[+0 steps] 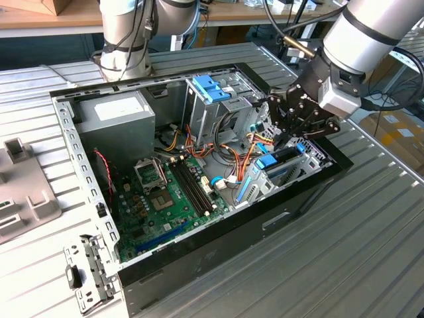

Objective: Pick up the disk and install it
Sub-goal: 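Insert the first disk wire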

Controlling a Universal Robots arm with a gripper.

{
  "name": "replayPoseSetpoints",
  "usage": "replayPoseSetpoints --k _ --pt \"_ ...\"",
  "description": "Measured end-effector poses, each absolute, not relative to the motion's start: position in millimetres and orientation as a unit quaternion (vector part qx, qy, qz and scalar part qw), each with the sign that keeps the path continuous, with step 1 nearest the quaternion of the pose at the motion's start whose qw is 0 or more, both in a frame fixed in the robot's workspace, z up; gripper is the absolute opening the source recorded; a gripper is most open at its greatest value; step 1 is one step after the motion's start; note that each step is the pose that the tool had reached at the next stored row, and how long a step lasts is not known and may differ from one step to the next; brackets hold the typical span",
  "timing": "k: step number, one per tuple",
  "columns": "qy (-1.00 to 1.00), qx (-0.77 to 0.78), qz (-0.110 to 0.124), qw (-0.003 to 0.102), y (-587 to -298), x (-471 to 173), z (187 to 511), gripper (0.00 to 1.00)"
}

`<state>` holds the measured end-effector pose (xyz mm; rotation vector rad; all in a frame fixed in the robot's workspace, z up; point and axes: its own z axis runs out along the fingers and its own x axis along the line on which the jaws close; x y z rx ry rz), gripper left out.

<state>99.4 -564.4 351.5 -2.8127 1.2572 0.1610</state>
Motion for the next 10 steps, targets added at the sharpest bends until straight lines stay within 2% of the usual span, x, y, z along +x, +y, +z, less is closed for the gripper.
replayPoseSetpoints --k 10 --pt "0.413 -0.909 0.055 0.027 -565.7 108.0 351.2 0.16"
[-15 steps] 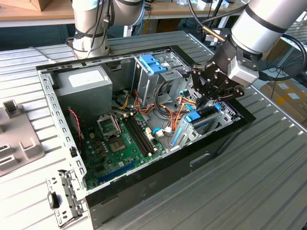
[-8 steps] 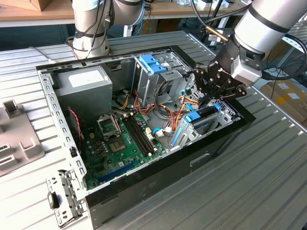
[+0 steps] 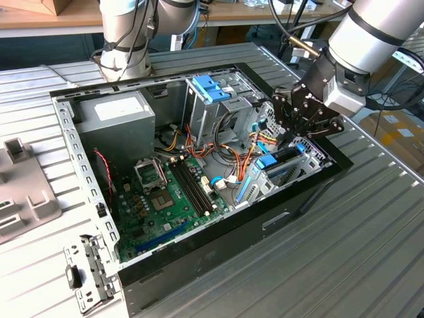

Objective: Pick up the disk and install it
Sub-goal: 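Insert the first disk wire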

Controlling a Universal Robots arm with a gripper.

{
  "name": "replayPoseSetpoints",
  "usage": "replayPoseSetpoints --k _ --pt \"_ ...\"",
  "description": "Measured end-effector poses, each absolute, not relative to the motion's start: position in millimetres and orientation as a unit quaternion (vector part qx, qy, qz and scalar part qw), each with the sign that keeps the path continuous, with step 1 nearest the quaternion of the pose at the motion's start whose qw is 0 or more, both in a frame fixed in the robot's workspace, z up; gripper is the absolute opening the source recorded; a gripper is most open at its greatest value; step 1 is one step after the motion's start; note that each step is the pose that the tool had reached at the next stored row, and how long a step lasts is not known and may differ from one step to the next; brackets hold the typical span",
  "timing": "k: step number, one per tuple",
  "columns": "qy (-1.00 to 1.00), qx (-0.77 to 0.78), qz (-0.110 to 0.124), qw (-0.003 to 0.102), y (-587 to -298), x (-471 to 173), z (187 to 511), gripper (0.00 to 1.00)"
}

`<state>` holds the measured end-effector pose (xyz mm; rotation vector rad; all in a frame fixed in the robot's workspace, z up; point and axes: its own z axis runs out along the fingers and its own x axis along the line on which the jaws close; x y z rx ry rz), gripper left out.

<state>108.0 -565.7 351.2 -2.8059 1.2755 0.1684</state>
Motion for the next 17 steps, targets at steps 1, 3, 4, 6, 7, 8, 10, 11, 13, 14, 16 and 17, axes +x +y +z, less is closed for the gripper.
replayPoseSetpoints --k 1,3,4,6,7,8,10,11,13,14,16,17 --pt "0.413 -0.909 0.054 0.027 -565.7 108.1 351.2 0.16" --pt "0.413 -0.909 0.055 0.027 -565.7 108.1 351.2 0.16" --pt "0.413 -0.909 0.055 0.027 -565.7 108.1 351.2 0.16" --pt "0.413 -0.909 0.054 0.027 -565.7 108.1 351.2 0.16" --pt "0.414 -0.908 0.054 0.028 -565.7 108.2 351.2 0.16" --pt "0.417 -0.907 0.054 0.028 -565.7 108.2 351.0 0.16" --pt "0.427 -0.902 0.054 0.028 -565.7 108.3 350.9 0.16" --pt "0.433 -0.899 0.054 0.029 -565.7 108.3 350.7 0.16" --pt "0.447 -0.893 0.053 0.029 -565.7 108.3 350.5 0.16" --pt "0.453 -0.889 0.053 0.030 -565.7 108.3 350.4 0.16" --pt "0.472 -0.880 0.053 0.031 -565.7 108.3 350.3 0.16" --pt "0.479 -0.876 0.052 0.031 -565.7 108.3 350.2 0.16"
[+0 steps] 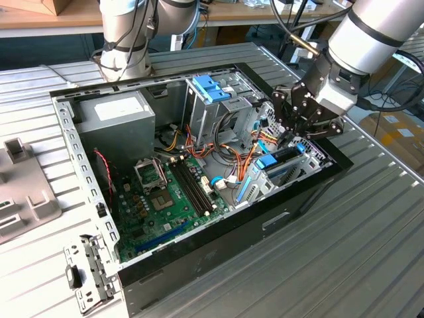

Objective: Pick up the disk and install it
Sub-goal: 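Insert the first disk wire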

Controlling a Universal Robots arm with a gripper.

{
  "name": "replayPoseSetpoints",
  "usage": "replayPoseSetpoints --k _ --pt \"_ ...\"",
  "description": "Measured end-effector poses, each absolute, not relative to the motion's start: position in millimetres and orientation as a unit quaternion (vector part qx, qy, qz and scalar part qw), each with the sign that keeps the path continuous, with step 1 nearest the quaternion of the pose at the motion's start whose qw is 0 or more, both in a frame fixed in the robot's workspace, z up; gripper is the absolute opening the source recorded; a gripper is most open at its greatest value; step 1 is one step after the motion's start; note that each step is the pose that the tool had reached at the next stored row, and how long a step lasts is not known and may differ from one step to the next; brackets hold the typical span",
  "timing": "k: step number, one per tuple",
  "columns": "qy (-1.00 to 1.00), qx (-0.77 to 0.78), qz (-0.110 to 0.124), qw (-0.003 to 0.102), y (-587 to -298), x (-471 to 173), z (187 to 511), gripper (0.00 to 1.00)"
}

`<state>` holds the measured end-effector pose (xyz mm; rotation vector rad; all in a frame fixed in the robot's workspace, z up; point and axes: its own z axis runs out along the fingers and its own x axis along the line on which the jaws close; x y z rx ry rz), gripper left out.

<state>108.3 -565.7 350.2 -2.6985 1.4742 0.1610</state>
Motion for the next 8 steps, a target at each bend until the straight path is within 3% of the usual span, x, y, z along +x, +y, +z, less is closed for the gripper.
replayPoseSetpoints --k 8 --pt "0.540 -0.840 0.050 0.035 -565.7 108.2 349.6 0.16"
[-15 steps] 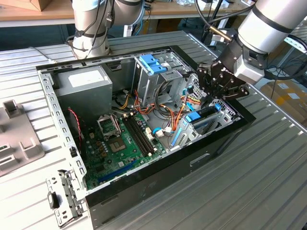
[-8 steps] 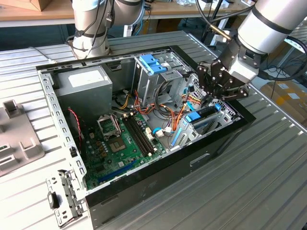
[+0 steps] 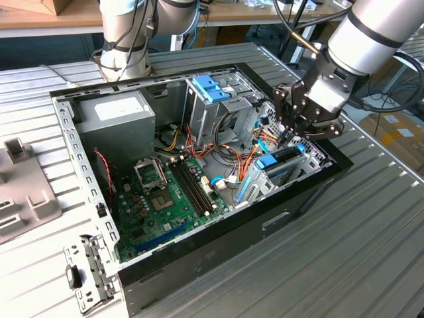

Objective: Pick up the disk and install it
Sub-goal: 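Insert the first disk wire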

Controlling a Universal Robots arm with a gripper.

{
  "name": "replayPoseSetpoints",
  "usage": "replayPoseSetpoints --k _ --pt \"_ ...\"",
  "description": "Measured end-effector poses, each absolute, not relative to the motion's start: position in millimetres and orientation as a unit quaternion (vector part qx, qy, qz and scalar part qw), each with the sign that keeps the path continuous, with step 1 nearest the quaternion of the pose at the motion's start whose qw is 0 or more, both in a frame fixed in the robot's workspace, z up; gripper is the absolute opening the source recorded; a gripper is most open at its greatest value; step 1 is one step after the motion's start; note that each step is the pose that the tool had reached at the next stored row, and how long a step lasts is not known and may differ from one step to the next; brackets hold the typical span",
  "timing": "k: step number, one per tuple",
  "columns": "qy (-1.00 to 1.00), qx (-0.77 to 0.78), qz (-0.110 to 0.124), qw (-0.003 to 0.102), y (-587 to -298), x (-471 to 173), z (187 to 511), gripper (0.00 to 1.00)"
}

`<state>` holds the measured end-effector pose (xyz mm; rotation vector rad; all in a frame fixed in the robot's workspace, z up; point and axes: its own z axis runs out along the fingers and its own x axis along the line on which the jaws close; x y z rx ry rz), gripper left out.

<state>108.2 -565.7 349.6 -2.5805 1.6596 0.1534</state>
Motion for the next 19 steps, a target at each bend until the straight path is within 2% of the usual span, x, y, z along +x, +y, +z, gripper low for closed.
replayPoseSetpoints --k 19 --pt "0.665 -0.744 0.044 0.042 -565.7 108.3 347.3 0.16"
